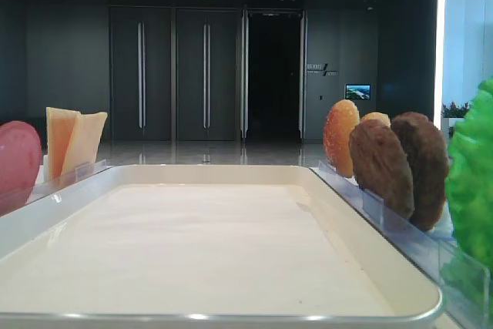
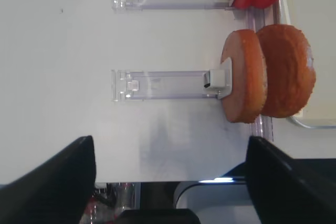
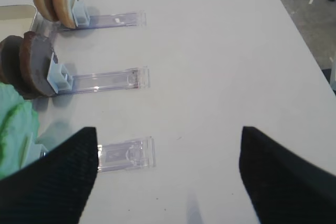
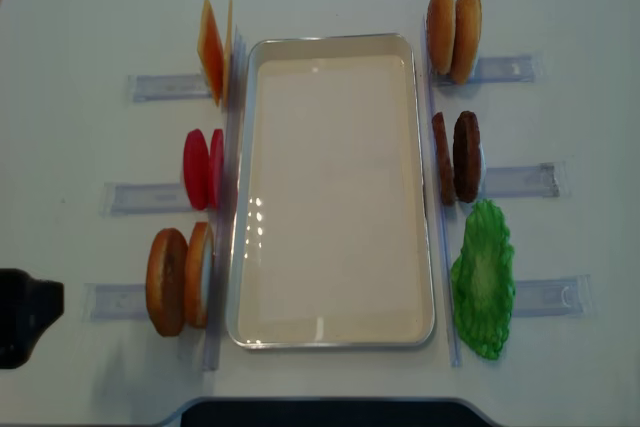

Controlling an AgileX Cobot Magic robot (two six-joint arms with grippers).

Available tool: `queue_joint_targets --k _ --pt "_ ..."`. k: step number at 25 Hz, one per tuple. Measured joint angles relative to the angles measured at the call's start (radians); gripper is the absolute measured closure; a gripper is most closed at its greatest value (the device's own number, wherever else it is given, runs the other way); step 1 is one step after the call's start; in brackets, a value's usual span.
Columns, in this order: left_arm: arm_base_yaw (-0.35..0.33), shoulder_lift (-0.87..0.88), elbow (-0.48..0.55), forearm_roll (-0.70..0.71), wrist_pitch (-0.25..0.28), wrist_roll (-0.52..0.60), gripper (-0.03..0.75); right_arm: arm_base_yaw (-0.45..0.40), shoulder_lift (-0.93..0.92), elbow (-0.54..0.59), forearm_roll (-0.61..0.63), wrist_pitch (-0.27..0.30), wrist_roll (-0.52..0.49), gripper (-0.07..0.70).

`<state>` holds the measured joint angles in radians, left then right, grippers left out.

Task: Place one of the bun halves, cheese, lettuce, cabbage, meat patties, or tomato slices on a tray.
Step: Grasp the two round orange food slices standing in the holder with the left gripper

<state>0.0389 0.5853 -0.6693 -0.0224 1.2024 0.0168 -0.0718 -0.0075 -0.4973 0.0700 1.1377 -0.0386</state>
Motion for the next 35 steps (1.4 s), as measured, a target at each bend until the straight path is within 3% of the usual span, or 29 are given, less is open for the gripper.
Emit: queue_joint_targets --k 4,20,35 --pt "-0.001 0.107 -0.05 0.0 0.038 0.0 0.024 0.0 0.0 0.0 0.001 0.0 0.0 0.078" --pt "-0.002 0.512 -0.256 0.022 0.034 -0.03 0.024 0.0 0.0 0.0 0.004 0.0 0.0 0.079" --pt "-0.002 0.665 -0.277 0.045 0.016 -0.051 0.024 0.0 0.0 0.0 0.004 0.0 0.0 0.079"
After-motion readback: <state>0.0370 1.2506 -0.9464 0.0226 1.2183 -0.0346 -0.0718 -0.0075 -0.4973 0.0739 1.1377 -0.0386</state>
